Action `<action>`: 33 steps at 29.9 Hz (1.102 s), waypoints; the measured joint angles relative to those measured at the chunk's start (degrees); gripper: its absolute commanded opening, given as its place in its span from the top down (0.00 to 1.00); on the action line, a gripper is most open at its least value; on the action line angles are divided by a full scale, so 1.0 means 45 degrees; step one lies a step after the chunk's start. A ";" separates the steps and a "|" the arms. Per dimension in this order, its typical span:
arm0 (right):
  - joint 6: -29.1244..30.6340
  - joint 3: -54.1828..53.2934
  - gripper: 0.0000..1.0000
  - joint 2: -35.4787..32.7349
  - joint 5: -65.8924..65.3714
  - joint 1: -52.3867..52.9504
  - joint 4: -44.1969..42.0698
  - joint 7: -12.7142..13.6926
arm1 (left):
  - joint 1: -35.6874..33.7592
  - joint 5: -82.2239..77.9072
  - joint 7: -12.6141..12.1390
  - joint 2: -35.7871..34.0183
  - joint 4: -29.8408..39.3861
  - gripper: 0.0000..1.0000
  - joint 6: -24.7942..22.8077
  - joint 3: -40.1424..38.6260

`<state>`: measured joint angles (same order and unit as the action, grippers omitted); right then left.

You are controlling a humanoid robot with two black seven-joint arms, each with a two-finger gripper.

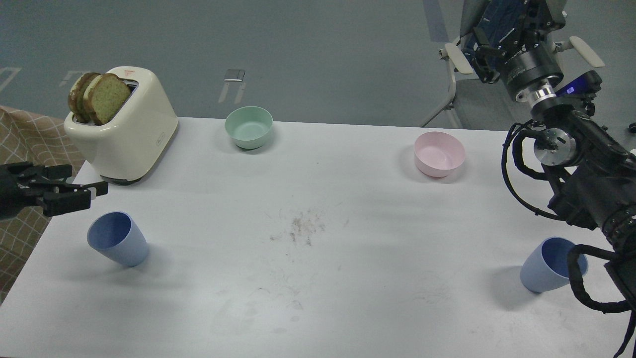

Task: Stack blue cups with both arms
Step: 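Reach the left gripper to the nearer blue cup and grasp it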

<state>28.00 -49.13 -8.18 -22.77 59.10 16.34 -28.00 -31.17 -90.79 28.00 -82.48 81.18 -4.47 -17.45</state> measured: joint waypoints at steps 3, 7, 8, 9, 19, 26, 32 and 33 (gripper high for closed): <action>0.0000 0.0001 0.00 0.0019 -0.0005 -0.0008 0.0000 0.0000 | 0.0008 0.0092 0.0000 0.0099 -0.0143 0.04 0.0017 0.0539; 0.0000 0.0010 0.00 0.0021 -0.0017 -0.0009 -0.0010 0.0000 | 0.0058 0.0216 0.0000 0.0340 -0.0175 0.05 0.0022 0.0899; 0.0000 0.0013 0.00 0.0020 -0.0017 -0.0009 -0.0012 0.0000 | 0.0062 0.0234 0.0000 0.0432 -0.0183 0.07 0.0028 0.0962; 0.0000 0.0016 0.00 0.0015 -0.0018 -0.0009 -0.0015 0.0000 | 0.0066 0.0250 0.0000 0.0532 -0.0192 0.09 0.0030 0.1025; 0.0000 0.0020 0.00 0.0037 -0.0020 -0.0112 -0.0018 0.0000 | 0.0085 0.0242 0.0000 0.1467 -0.1189 0.41 0.0039 0.1508; 0.0000 0.0020 0.00 0.0041 -0.0028 -0.0143 -0.0017 0.0000 | 0.0102 0.0220 0.0000 0.1881 -0.1920 1.00 0.0039 0.1608; 0.0000 0.0020 0.00 0.0050 -0.0037 -0.0206 -0.0013 0.0000 | 0.0101 0.0048 0.0000 0.1938 -0.1984 1.00 0.0042 0.1610; 0.0000 0.0020 0.00 0.0050 -0.0039 -0.0213 -0.0010 0.0000 | 0.0092 0.0014 0.0000 0.1937 -0.1984 1.00 0.0051 0.1602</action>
<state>28.00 -49.04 -7.95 -22.94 58.15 16.29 -28.00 -30.75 -90.73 28.00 -73.76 72.25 -4.25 -10.24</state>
